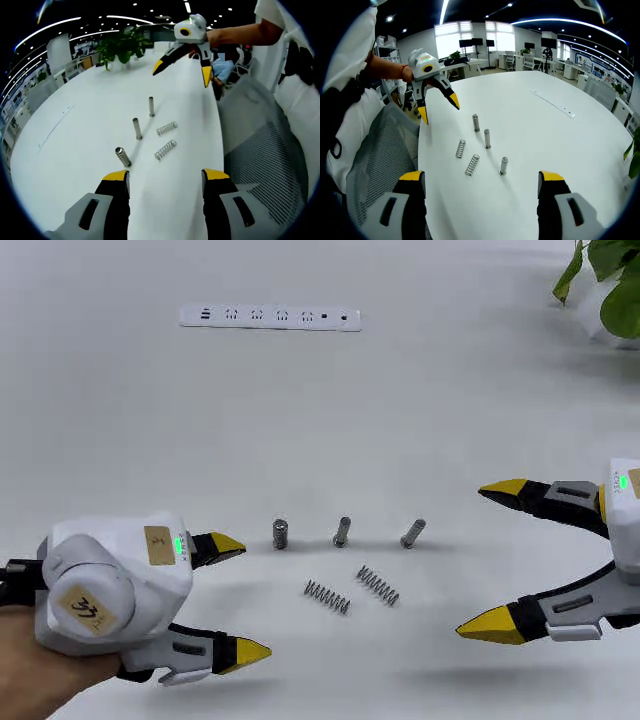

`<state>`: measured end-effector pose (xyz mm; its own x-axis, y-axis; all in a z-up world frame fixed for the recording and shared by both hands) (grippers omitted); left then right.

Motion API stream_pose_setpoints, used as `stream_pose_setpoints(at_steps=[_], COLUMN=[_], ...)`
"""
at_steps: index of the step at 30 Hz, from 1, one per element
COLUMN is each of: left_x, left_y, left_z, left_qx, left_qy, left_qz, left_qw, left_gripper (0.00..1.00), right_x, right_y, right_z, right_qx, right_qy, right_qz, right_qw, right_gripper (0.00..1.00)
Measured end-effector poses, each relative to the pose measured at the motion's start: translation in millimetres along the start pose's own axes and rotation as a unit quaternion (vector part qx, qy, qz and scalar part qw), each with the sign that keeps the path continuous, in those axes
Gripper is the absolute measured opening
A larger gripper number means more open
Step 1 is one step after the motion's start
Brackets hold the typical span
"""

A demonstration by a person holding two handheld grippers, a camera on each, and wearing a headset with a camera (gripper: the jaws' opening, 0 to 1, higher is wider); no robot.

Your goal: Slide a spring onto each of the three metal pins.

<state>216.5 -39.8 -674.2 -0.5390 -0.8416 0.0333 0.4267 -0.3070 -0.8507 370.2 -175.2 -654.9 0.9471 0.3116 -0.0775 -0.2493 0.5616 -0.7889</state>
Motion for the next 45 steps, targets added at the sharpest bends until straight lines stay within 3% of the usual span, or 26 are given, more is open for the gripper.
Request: stream_pose_setpoints(at_steps=[7,14,17,22,26,31,38,45], left_x=[0.9,2.2,1.7,0.5,0.6,-3.6,-1.7,-0.3], left_y=[22.4,47.5,60.1,73.5,79.3,86.0,88.0,87.9], left_z=[7.9,19.3,20.4,18.3,20.1,13.1,9.2,7.6], left_qx=[-0.023,-0.05,-0.055,-0.075,-0.083,-0.106,-0.115,-0.12], left_qy=[0.035,0.1,0.104,0.123,0.138,0.156,0.181,0.187], left_qz=[-0.016,-0.009,-0.007,0.0,0.002,0.009,0.006,0.006], left_qw=[0.999,0.9937,0.993,0.9896,0.987,0.9819,0.9767,0.9749], left_gripper=[0.48,0.35,0.28,0.26,0.24,0.2,0.16,0.13], right_x=[2.3,1.1,1.0,0.8,1.4,-1.3,-0.7,-0.8], right_y=[-7.7,-11.6,-12.9,-16.1,-18.8,-18.9,-21.6,-21.9], right_z=[-19.3,-36.1,-41.5,-47.7,-50.1,-54.9,-60.2,-59.8], right_qx=[0.017,0.027,0.029,0.031,0.035,0.036,0.035,0.037], right_qy=[0.035,0.058,0.066,0.075,0.083,0.088,0.095,0.098], right_qz=[-0.019,-0.029,-0.032,-0.037,-0.042,-0.04,-0.043,-0.045], right_qw=[0.9991,0.9976,0.9969,0.996,0.995,0.9946,0.9939,0.9935], right_gripper=[0.94,0.94,0.93,0.93,0.93,0.93,0.92,0.92])
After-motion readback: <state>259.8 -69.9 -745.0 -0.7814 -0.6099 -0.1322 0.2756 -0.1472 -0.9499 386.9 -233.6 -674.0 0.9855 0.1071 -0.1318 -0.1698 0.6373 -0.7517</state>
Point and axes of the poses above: the centre of the closed fingertips' face, and the gripper's own axes: y roughly forward along the fingers, x roughly to its right, z roughly out of its top, the point moved 1 cm from there along -y, roughly backward along the fingers, and after that the axes turned 13 degrees about -x, right-handed, at the moved point
